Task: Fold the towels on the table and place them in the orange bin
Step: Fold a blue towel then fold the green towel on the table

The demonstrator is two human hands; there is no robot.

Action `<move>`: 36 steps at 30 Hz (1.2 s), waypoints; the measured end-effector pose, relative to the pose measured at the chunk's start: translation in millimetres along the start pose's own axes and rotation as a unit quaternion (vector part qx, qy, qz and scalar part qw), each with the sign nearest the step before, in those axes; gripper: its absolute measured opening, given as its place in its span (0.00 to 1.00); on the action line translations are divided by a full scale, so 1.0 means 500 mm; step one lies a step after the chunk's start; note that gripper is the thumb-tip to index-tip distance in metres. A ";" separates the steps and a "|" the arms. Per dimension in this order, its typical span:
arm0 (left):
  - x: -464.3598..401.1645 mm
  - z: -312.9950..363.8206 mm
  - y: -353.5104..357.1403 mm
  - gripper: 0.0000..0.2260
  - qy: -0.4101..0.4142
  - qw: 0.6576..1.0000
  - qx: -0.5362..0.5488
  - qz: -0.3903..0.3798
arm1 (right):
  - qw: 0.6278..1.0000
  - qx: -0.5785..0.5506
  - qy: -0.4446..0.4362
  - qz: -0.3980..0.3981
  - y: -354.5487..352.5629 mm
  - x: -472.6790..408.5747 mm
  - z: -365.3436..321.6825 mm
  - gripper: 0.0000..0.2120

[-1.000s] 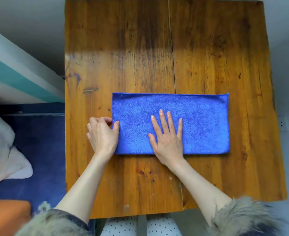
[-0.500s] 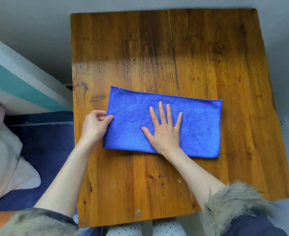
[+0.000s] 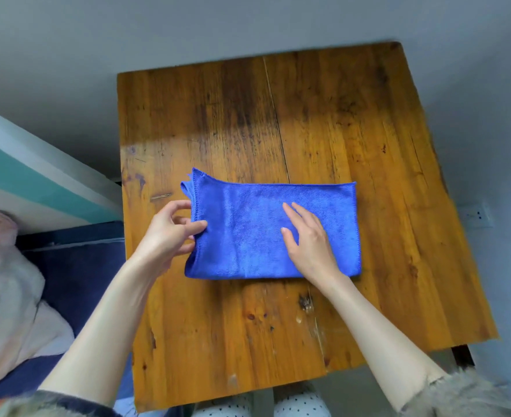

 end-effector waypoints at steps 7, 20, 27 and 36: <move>0.032 0.050 0.198 0.14 0.103 0.990 -0.088 -0.044 | 0.971 -0.165 0.158 0.069 -0.084 0.080 0.125 0.10; -0.052 -0.022 0.505 0.15 0.171 0.939 -0.299 0.023 | 0.939 -0.292 0.185 -0.001 -0.109 0.103 0.221 0.13; -0.081 -0.049 0.553 0.15 0.144 0.936 -0.322 0.021 | 0.943 -0.294 0.153 -0.013 -0.115 0.100 0.247 0.14; -0.059 -0.077 0.488 0.13 0.315 0.858 -0.402 0.053 | 0.937 -0.304 0.170 -0.008 -0.123 0.087 0.238 0.13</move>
Point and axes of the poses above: each hand's wrist, its own x-axis away from the middle knuckle, its own y-axis out of the palm, z = x × y, the point moved 1 cm from there along -x, towards the middle knuckle, and after that the axes turned 9 degrees about -z, right-handed, at the moved point
